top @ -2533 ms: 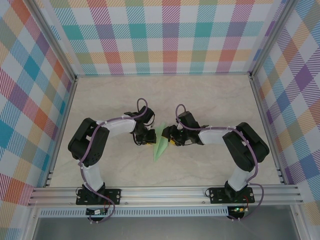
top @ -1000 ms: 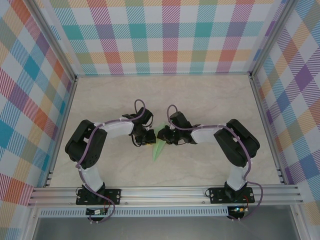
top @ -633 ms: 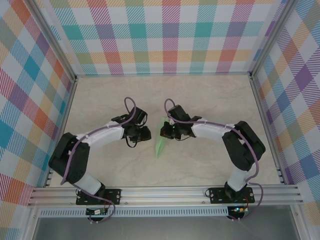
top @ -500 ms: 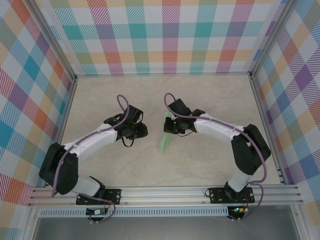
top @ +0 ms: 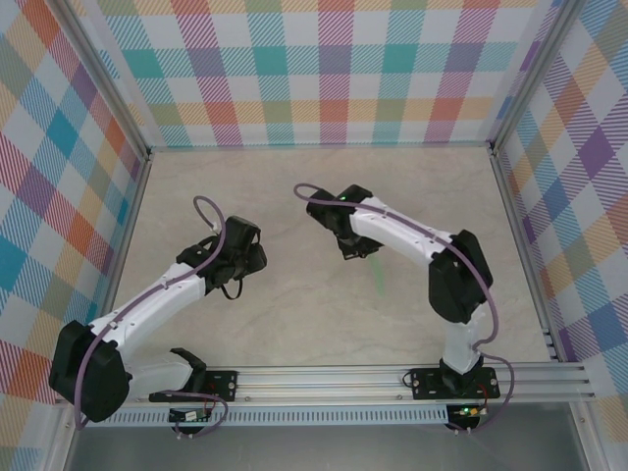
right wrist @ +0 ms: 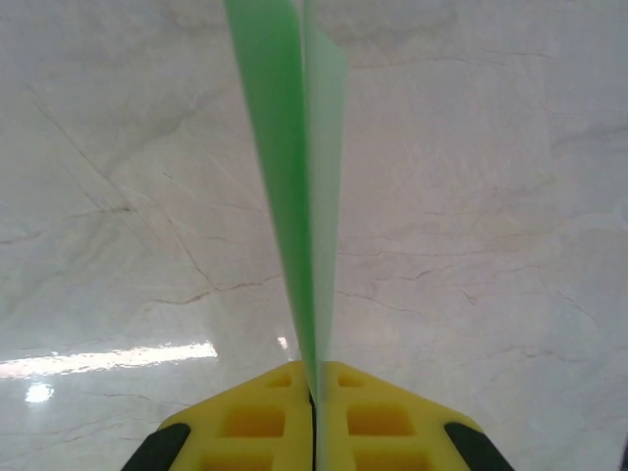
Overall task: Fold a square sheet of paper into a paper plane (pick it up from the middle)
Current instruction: Turn over the paper at the center of the table.
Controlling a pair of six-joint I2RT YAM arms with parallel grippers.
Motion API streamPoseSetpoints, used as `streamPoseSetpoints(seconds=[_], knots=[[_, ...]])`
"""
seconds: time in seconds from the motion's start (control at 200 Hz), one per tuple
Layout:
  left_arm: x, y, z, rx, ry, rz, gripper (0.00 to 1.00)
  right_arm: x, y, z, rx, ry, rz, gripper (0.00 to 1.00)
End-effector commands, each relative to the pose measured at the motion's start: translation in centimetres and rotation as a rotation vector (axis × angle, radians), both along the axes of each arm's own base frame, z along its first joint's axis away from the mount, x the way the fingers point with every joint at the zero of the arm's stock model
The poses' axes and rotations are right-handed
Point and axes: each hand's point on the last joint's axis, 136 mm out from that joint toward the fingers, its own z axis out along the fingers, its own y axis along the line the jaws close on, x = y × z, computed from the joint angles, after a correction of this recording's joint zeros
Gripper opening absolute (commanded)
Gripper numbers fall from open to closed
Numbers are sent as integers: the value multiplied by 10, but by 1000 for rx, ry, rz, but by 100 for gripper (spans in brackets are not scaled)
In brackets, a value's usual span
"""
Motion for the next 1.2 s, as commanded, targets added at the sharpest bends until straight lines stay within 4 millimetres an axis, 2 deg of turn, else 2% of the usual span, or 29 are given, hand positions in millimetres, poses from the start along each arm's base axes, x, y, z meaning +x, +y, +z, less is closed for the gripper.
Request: streamPoseSetpoints(seconds=[0.0, 0.2, 0.395, 0.56, 0.64, 0.79, 0.9, 0.98, 1.12, 1.195], knots=[[-4, 18, 0, 30, -4, 69, 45, -11, -5, -2, -164, 36, 9, 9], [-9, 29, 4, 50, -24, 106, 47, -16, 41, -36, -203, 90, 40, 11], [-11, 33, 5, 55, -23, 123, 48, -25, 71, -68, -141, 152, 20, 19], [-12, 32, 4, 42, -13, 127, 49, -34, 96, -85, -1, 211, 34, 29], [-13, 29, 2, 31, -5, 122, 49, -38, 108, -88, 76, 232, 37, 40], [-13, 23, -1, 14, 21, 104, 50, -44, 137, -74, 282, 237, 61, 65], [-15, 20, -5, 8, 43, 93, 51, -46, 158, -48, 463, 209, 96, 80], [-16, 18, -9, 3, 60, 84, 52, -47, 164, -27, 542, 177, 126, 87], [-15, 9, -14, -18, 84, 55, 52, -49, 154, 3, 684, 106, 137, 89], [-13, -1, -17, -55, 94, 23, 52, -51, 140, 8, 805, 89, 113, 82]])
